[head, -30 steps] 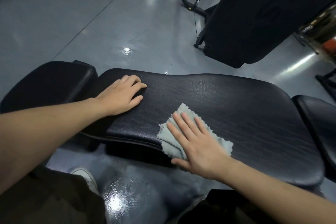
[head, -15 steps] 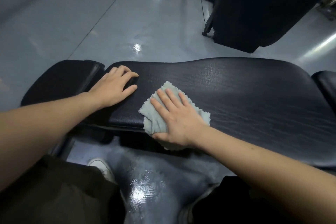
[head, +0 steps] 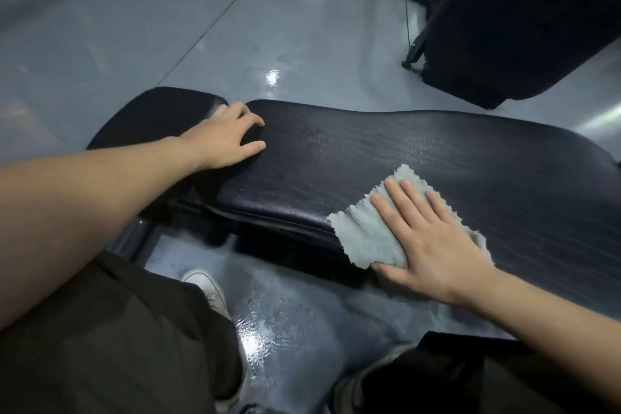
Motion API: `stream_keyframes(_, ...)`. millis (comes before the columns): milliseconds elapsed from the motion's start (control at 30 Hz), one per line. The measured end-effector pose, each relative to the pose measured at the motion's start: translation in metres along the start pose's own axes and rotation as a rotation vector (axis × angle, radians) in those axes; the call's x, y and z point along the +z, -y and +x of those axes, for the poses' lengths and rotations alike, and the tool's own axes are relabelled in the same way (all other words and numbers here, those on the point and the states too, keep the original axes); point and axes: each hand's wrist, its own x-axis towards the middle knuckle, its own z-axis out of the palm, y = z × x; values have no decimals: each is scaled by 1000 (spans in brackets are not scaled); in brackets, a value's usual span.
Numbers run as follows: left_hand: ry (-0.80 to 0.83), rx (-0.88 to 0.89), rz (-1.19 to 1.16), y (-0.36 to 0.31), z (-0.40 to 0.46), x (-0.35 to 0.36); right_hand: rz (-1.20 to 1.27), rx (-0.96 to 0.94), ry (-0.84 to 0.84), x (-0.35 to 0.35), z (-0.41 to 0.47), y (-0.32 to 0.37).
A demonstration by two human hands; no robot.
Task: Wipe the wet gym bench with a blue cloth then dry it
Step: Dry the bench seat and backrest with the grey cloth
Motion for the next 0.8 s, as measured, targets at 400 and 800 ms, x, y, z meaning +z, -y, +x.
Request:
stream_keyframes(400,-45,2,-48,2,9,6,98,-177,80,-7,112,22)
stream_keyframes(800,-53,-21,-162,8,17,6,145,-65,96,-8,252,-8)
